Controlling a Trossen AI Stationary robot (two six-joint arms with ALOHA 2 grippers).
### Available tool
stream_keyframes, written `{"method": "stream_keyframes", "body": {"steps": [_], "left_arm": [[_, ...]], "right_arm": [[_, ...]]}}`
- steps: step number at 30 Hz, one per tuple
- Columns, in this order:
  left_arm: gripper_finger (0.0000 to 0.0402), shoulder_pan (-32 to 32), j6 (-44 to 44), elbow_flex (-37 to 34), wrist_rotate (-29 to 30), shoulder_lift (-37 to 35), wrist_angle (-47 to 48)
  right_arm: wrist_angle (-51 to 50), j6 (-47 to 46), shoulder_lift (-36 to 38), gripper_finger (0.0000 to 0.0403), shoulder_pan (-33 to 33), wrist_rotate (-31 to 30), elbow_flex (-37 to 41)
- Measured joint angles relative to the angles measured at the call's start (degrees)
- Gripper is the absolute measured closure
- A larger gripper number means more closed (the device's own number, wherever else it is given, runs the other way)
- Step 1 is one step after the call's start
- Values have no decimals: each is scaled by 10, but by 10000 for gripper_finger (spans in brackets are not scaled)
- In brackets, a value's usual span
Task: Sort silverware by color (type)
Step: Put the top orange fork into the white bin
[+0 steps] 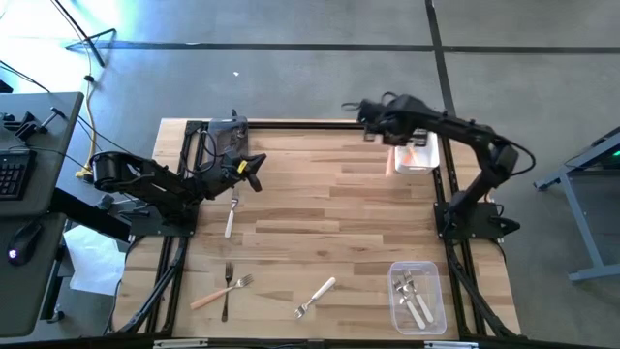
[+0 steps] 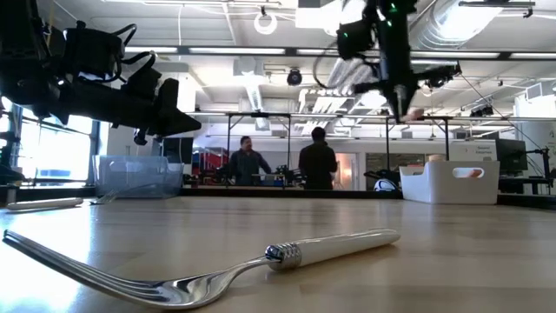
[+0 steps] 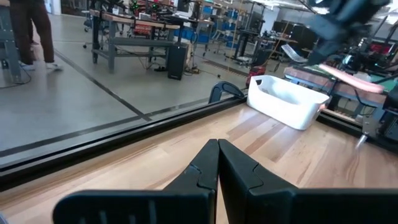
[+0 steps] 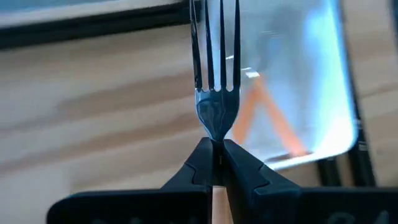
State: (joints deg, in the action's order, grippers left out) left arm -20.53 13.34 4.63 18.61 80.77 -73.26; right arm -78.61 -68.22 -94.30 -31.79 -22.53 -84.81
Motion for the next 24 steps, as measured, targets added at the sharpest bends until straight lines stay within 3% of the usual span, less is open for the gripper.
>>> {"method": "stream_keyframes", "body": {"steps": [12,24], "left_arm": [[401,0,-5,0,0,0,1],[401,0,-15,0,0,0,6]], "right_arm": [[174,41,25,395,-211,28,139],[193,69,25,394,-273,11,145]]}}
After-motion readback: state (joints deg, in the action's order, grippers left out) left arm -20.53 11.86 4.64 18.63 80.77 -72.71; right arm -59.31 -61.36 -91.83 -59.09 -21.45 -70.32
